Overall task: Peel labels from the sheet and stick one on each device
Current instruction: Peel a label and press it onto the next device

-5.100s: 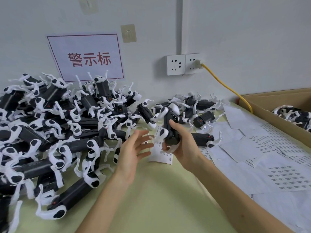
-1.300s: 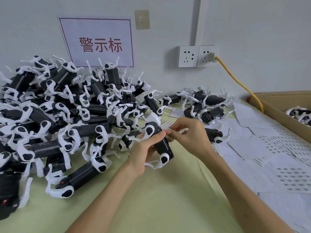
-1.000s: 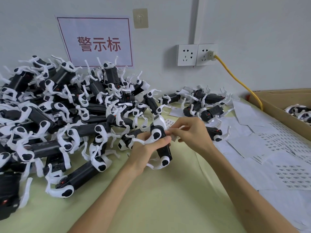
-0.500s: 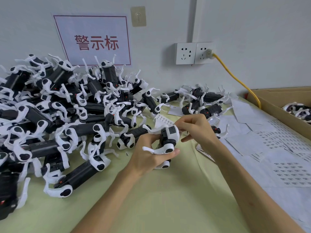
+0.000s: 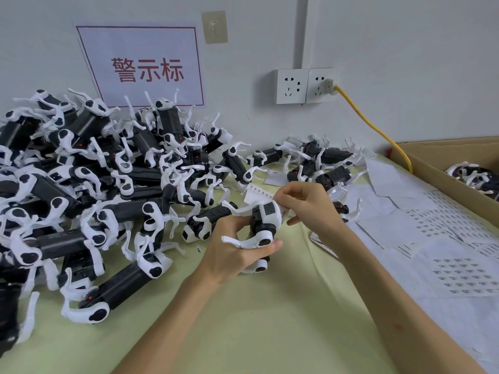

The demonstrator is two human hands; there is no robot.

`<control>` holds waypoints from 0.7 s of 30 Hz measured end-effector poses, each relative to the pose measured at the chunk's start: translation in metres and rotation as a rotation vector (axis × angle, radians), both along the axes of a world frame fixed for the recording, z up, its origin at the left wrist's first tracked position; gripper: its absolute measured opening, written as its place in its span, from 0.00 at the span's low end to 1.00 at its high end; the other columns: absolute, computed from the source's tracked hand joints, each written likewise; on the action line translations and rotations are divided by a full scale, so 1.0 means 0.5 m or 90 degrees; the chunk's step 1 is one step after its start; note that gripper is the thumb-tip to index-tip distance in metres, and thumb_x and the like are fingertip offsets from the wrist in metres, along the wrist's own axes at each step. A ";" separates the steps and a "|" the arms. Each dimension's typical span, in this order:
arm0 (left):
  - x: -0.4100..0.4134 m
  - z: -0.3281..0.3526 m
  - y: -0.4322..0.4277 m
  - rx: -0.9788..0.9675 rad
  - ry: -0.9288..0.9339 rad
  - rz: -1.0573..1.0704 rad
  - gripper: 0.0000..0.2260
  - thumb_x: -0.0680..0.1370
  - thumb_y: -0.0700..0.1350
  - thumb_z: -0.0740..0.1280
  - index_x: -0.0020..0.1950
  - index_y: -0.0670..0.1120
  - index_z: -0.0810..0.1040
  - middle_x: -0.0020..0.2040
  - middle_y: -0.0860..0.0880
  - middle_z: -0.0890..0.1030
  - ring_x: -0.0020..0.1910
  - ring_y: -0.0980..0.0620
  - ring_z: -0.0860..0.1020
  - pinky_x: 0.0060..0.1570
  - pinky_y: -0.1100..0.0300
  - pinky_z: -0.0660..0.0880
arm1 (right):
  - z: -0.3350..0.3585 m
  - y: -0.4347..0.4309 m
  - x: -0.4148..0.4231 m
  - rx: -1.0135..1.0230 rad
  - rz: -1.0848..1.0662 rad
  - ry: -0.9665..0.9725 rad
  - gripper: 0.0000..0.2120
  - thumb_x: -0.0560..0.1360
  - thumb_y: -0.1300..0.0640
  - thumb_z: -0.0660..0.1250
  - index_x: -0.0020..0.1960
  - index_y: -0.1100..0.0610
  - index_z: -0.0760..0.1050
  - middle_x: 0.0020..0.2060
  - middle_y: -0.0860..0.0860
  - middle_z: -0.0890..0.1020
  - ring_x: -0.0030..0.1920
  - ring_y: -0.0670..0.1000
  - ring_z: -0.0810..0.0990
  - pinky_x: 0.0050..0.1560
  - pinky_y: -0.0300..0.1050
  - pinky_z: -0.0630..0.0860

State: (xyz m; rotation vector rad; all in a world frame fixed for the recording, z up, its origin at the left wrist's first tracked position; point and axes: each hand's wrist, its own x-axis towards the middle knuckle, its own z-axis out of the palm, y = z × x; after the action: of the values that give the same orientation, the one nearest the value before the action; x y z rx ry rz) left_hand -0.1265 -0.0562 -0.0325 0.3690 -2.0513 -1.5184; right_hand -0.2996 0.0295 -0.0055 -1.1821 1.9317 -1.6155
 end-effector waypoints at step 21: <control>0.021 0.045 -0.064 0.352 0.299 0.084 0.13 0.76 0.53 0.65 0.47 0.45 0.83 0.51 0.46 0.84 0.52 0.48 0.80 0.54 0.55 0.77 | -0.018 -0.014 0.005 -0.124 0.050 0.009 0.08 0.80 0.66 0.66 0.55 0.55 0.79 0.41 0.53 0.87 0.39 0.57 0.87 0.44 0.51 0.83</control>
State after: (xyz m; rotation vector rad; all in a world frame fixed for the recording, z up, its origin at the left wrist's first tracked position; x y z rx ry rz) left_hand -0.1158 -0.0884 -0.0099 0.3063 -1.2133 -1.8628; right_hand -0.2972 0.0225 -0.0143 -1.3295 1.7433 -1.7894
